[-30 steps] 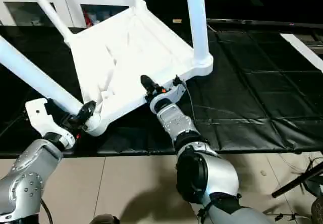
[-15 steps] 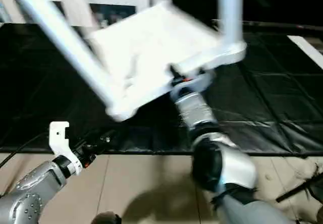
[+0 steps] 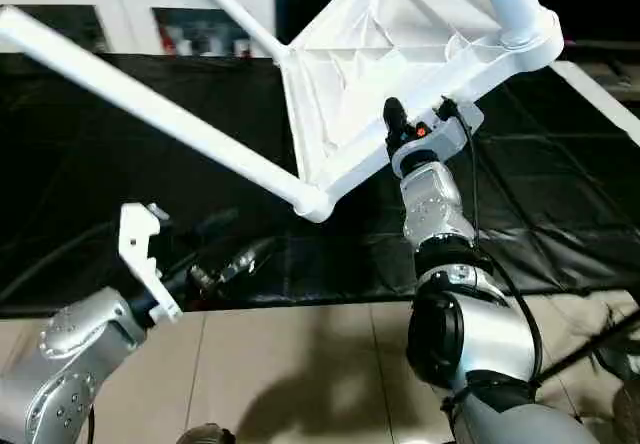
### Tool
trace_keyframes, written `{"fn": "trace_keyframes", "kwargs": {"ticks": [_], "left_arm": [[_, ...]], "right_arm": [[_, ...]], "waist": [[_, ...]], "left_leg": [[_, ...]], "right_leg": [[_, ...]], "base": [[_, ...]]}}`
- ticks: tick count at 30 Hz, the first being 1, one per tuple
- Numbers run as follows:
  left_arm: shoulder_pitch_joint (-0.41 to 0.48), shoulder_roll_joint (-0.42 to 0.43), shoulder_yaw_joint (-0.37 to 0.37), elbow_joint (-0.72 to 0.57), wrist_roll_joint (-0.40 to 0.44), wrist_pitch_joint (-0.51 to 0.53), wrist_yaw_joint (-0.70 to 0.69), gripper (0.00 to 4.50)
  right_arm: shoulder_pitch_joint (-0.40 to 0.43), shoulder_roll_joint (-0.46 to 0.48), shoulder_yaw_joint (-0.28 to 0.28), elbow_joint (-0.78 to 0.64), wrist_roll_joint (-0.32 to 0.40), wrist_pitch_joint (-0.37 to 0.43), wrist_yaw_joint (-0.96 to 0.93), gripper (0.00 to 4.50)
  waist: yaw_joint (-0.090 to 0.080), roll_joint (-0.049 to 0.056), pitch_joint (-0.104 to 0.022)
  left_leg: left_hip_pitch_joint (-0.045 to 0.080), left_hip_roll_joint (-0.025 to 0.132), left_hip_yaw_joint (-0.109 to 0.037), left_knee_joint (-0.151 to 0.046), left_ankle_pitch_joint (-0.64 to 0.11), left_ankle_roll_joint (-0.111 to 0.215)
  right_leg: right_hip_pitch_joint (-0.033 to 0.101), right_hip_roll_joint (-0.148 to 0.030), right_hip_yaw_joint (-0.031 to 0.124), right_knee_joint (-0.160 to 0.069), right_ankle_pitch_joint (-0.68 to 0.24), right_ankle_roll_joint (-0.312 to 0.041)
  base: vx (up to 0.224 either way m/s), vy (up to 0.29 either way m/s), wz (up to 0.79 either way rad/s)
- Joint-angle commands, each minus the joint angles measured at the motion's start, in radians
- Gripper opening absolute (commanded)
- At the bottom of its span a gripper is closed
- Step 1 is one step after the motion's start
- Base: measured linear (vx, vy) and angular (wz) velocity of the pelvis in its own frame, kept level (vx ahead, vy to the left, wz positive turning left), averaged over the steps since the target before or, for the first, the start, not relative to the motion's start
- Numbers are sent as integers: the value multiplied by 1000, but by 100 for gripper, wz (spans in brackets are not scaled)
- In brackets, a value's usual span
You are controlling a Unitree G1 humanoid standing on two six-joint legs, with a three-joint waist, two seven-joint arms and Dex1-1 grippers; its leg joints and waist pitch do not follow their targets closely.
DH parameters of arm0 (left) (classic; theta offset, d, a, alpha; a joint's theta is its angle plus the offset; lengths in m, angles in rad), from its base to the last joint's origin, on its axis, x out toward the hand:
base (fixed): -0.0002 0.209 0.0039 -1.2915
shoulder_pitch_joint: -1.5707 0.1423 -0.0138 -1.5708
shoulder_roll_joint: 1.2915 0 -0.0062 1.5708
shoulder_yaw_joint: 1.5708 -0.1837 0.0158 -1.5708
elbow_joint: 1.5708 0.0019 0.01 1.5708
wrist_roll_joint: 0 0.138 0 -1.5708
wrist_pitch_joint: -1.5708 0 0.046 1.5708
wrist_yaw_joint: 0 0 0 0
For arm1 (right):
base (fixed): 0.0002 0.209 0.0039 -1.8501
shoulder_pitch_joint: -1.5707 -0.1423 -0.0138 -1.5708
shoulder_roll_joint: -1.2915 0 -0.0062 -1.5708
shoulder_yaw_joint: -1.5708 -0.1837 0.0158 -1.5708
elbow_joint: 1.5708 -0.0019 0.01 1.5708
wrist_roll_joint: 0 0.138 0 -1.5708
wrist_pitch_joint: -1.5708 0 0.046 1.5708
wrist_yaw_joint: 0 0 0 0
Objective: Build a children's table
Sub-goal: Flip table
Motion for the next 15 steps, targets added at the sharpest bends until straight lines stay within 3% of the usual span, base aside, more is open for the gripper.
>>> {"fn": "trace_keyframes", "kwargs": {"ticks": [1,10,15], "left_arm": [[-41,15,4,-23,23,-2,18,450],[-154,49,1,-62,26,26,26,450],[-190,79,-12,-65,41,41,22,450]], "right_arm": [[1,-34,74,-117,-98,-23,-55,196],[31,-32,159,-240,-215,-38,-160,196],[55,-25,192,-282,-261,-32,-219,196]], "waist": [[-5,-5,-79],[-2,-2,-78],[2,-2,-80]], "left_leg": [[20,-12,22,-47,-141,24],[24,-14,22,-46,-157,-15],[24,-15,22,-44,-143,-17]], "right_leg": [[56,-38,23,-63,16,-183],[51,-35,27,-62,-10,-155],[50,-33,28,-60,9,-142]], "base": [[0,0,0],[0,0,0],[0,0,0]]}}
